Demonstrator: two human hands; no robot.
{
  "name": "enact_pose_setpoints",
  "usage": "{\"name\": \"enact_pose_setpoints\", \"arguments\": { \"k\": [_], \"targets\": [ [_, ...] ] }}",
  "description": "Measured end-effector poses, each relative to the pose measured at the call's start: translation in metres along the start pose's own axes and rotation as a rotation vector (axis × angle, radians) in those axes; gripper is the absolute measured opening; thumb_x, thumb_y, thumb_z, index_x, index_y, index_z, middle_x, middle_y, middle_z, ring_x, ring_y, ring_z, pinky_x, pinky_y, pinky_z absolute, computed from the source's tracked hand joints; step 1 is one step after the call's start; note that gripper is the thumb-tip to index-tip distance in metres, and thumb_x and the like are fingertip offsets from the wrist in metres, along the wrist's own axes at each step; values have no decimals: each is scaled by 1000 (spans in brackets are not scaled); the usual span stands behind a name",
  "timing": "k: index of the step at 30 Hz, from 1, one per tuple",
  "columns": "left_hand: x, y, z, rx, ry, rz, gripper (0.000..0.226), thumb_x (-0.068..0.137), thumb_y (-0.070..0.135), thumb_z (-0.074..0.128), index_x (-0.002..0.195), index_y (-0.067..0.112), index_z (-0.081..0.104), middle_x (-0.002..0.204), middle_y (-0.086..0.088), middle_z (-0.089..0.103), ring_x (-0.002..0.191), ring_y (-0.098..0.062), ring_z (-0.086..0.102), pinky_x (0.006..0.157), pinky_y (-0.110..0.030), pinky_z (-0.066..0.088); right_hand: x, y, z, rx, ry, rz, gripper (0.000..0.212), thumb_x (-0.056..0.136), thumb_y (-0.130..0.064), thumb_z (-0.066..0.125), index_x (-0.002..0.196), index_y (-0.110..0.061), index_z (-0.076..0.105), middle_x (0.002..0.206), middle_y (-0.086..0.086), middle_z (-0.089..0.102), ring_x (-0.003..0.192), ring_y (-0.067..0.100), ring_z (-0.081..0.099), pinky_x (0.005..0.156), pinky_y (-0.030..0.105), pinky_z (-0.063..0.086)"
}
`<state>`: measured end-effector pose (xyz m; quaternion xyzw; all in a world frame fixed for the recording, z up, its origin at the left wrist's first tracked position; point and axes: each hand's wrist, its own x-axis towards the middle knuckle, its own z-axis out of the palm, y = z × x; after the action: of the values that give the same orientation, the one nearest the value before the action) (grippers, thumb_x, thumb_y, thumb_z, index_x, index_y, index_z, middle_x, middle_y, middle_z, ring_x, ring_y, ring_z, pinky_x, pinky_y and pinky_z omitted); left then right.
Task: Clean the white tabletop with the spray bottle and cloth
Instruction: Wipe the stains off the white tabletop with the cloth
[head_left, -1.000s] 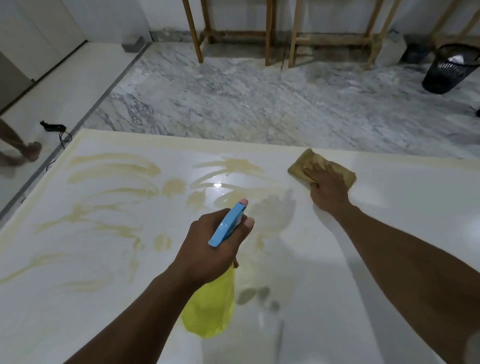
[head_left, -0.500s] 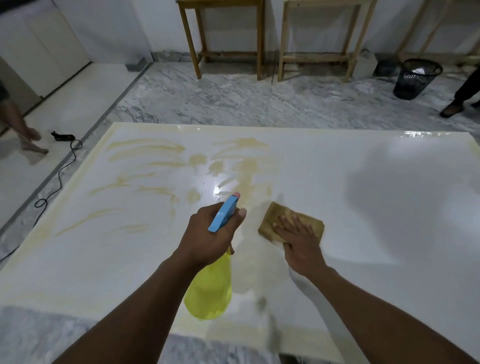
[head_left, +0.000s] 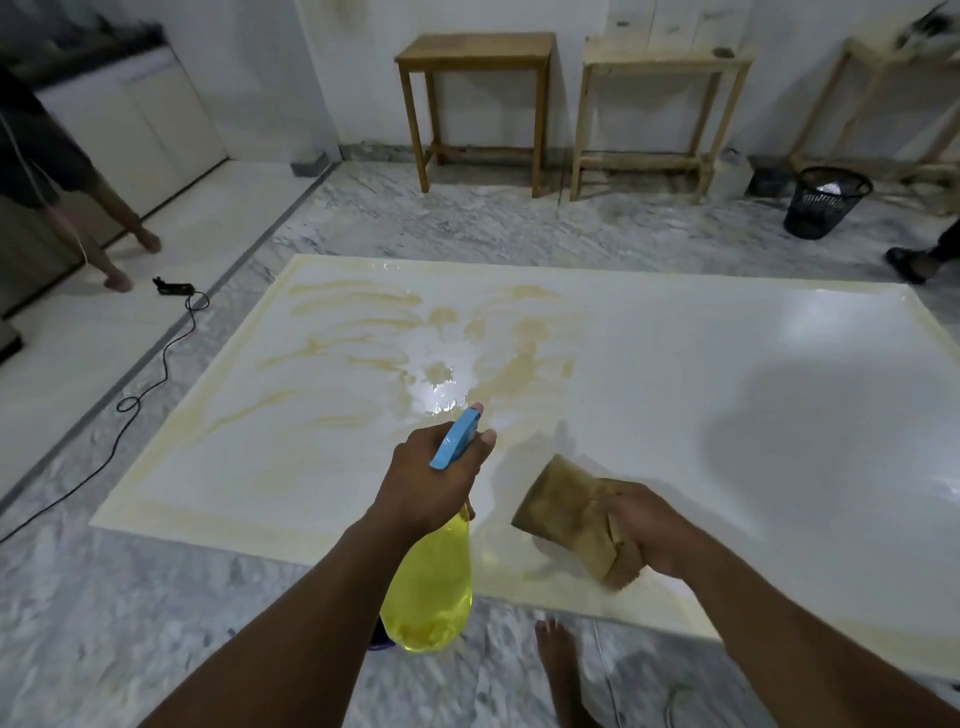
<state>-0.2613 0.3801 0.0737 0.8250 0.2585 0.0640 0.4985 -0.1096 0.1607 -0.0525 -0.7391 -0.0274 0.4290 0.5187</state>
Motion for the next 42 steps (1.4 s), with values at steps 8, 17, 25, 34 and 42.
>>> {"name": "enact_pose_setpoints", "arguments": {
  "k": [8, 17, 25, 34, 42],
  "targets": [
    [118, 27, -1, 3, 3, 21, 23, 87, 68, 59, 92, 46, 62, 85, -24, 71, 62, -35, 71, 77, -58, 61, 129, -132, -99, 146, -78, 109, 43, 83, -10, 66, 121, 8, 60, 108, 26, 69, 91, 35, 70, 80, 44, 57],
    [246, 28, 2, -34, 12, -44, 58, 85, 57, 63, 102, 2, 68, 94, -28, 70, 55, -31, 71, 57, -34, 62, 328, -294, -153, -746, 358, -409, 29, 94, -10, 48, 110, -24, 66, 107, 6, 68, 85, 25, 60, 68, 31, 42],
    [252, -4, 5, 14, -7, -109, 43, 92, 51, 65, 98, 9, 71, 95, -21, 75, 61, -26, 75, 66, -48, 65, 393, -155, -96, -953, 319, -451, 59, 85, -25, 32, 136, -30, 60, 151, 8, 48, 144, 39, 34, 114, 59, 28],
    [165, -17, -22, 61, 6, -56, 20, 97, 53, 64, 95, 33, 60, 87, -22, 74, 57, -27, 73, 74, -56, 63, 241, -44, -5, -913, 312, -597, 56, 84, -15, 41, 133, -30, 63, 149, 2, 50, 146, 32, 33, 115, 55, 24],
    [10, -46, -56, -3, 32, -50, 9, 87, 62, 63, 86, 53, 64, 84, -15, 74, 67, -37, 72, 78, -60, 62, 72, 77, 105, -914, 237, -611, 62, 83, -27, 27, 135, -36, 59, 152, -15, 36, 148, 17, 20, 117, 47, 16]
  ]
}}
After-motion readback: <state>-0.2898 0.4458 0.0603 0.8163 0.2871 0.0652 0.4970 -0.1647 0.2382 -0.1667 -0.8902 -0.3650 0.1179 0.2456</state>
